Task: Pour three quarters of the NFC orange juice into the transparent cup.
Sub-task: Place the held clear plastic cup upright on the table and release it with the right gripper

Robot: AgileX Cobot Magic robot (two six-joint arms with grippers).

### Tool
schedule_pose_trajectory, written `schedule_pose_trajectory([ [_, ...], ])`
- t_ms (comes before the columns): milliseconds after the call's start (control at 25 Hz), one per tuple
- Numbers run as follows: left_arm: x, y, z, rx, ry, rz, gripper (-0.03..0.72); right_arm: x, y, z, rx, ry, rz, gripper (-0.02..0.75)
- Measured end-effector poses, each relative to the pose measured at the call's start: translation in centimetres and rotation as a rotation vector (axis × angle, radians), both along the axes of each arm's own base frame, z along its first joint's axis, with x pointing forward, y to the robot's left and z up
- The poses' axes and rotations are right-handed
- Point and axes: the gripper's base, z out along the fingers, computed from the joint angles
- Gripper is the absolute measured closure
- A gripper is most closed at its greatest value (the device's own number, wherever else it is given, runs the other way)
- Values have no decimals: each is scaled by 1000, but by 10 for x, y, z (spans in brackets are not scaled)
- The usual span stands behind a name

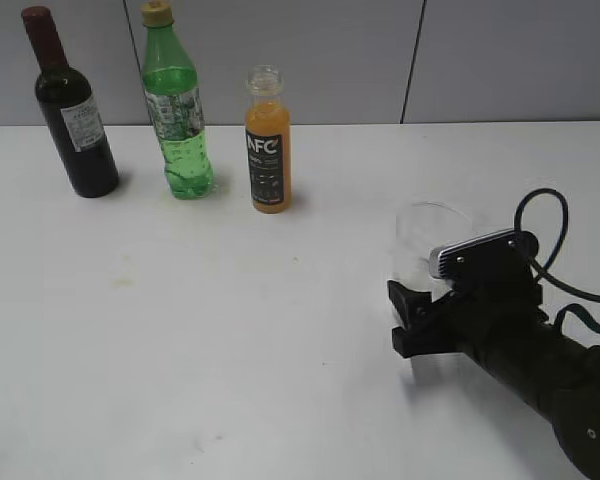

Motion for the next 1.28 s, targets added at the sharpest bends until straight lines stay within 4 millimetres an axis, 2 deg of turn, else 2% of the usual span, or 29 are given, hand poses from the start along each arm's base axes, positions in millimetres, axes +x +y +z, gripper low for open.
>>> schedule_pose_trajectory([
  [280,0,0,0,0,0,0,104,9,38,19,17,-126,329,202],
  [440,0,0,0,0,0,0,104,24,70,34,83,-203,536,202],
  [600,0,0,0,0,0,0,104,38,100,45,64,-217,764,202],
  [720,0,0,0,0,0,0,104,50,117,44,111,-190,841,202],
  [920,0,0,0,0,0,0,104,59,134,19,81,-149,991,202],
  [1040,0,0,0,0,0,0,104,61,141,11,69,-137,1065,202],
  [1280,0,0,0,0,0,0,104,57,163,14,28,-128,1133,202],
])
